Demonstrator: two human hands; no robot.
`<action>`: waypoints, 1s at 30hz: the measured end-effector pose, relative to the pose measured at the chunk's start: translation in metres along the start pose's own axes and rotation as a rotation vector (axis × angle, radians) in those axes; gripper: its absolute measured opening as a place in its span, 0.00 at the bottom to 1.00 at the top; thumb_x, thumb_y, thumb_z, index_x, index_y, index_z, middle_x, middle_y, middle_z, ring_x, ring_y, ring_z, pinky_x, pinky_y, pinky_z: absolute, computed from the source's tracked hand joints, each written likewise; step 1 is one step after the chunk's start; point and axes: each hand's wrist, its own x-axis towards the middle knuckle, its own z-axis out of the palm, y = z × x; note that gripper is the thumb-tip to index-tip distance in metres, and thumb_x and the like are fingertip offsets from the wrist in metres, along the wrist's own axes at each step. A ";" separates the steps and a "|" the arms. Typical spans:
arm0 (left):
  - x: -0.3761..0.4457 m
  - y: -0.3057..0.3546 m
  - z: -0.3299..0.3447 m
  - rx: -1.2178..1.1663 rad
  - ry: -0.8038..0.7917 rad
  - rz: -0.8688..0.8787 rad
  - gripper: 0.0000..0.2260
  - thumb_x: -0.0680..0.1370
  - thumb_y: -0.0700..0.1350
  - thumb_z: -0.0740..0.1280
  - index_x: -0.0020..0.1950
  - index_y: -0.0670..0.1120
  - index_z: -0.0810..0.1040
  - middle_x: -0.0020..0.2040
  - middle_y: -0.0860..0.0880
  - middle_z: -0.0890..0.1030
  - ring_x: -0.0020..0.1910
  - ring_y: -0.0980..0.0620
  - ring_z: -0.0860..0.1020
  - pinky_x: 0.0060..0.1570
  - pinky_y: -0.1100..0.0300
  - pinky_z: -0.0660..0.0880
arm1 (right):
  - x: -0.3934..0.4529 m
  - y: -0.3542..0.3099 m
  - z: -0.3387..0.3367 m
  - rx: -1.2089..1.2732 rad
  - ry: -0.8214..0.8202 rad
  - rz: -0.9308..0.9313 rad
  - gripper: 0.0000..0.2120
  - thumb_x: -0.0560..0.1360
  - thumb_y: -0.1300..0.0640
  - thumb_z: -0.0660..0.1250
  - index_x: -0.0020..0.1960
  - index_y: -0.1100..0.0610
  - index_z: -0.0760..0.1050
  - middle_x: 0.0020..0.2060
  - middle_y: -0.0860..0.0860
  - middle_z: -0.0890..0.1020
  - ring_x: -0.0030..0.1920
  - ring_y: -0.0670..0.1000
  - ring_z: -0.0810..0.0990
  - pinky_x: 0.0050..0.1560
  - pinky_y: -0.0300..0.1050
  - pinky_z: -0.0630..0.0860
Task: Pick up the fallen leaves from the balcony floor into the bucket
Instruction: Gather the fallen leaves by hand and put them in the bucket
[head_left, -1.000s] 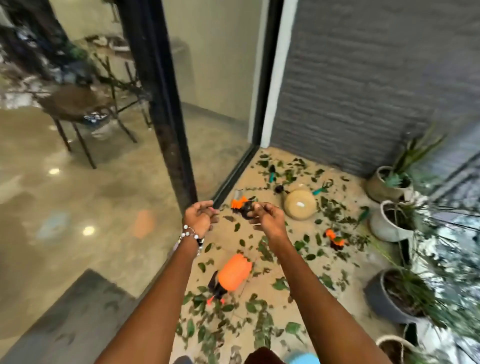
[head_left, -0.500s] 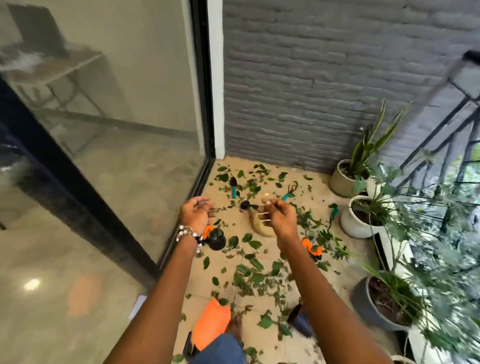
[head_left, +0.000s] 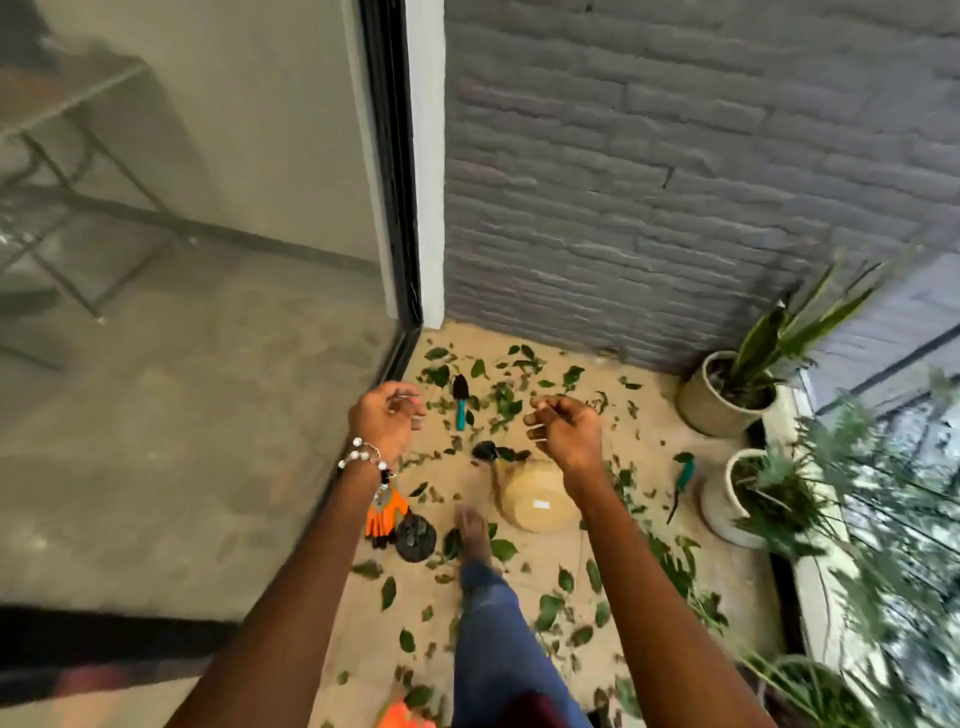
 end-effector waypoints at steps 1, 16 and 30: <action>0.019 -0.004 0.004 0.036 0.013 0.012 0.09 0.77 0.28 0.62 0.47 0.39 0.79 0.37 0.42 0.79 0.30 0.57 0.79 0.31 0.64 0.76 | 0.020 -0.001 0.006 -0.018 -0.013 -0.001 0.08 0.80 0.61 0.62 0.46 0.56 0.80 0.41 0.58 0.84 0.37 0.52 0.80 0.37 0.46 0.77; 0.367 -0.116 0.083 0.160 0.091 -0.260 0.11 0.79 0.30 0.61 0.49 0.43 0.78 0.36 0.48 0.80 0.32 0.57 0.78 0.33 0.67 0.74 | 0.428 0.082 0.186 -0.559 -0.384 0.021 0.07 0.78 0.57 0.65 0.52 0.56 0.81 0.41 0.57 0.85 0.41 0.58 0.83 0.46 0.59 0.80; 0.588 -0.556 0.115 0.427 0.148 -0.275 0.12 0.76 0.32 0.63 0.48 0.46 0.83 0.43 0.44 0.84 0.45 0.43 0.82 0.52 0.49 0.78 | 0.690 0.440 0.423 -1.119 -0.618 -0.377 0.25 0.78 0.49 0.64 0.73 0.54 0.66 0.71 0.59 0.66 0.71 0.61 0.62 0.69 0.52 0.60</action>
